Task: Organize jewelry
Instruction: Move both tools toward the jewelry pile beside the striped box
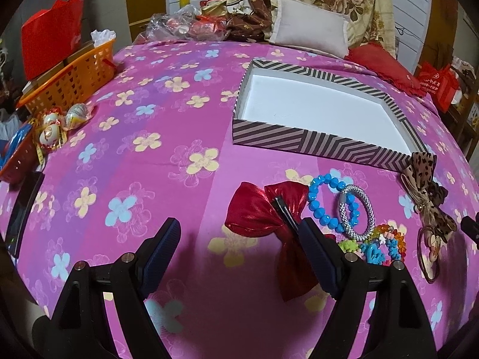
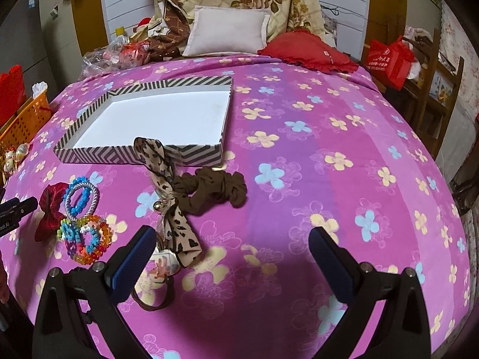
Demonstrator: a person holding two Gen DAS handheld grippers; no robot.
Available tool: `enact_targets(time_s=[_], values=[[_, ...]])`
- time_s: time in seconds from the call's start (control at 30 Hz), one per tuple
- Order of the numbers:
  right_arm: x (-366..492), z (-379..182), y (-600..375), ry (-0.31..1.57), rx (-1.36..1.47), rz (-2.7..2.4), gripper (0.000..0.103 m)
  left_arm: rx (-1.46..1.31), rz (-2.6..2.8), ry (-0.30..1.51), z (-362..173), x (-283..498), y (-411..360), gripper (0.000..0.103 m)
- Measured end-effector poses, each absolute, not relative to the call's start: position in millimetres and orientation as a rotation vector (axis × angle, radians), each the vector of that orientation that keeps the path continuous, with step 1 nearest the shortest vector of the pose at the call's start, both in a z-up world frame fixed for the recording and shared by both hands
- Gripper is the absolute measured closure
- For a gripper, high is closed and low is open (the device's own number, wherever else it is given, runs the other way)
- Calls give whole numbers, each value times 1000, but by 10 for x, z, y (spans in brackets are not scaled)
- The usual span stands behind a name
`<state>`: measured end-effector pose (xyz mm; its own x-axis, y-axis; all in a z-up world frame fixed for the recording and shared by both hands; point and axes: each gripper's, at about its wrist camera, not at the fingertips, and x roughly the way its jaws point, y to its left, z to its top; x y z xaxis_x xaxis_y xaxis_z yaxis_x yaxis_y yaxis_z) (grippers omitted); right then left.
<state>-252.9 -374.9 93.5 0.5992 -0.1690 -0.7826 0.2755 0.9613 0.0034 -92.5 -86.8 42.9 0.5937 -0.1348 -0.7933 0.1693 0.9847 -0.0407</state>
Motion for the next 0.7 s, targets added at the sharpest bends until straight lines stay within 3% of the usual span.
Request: enact_targets(time_s=[0.7], values=[[-2458, 956, -3634, 892, 75, -190, 0, 20, -210, 966, 356, -881, -612, 46]])
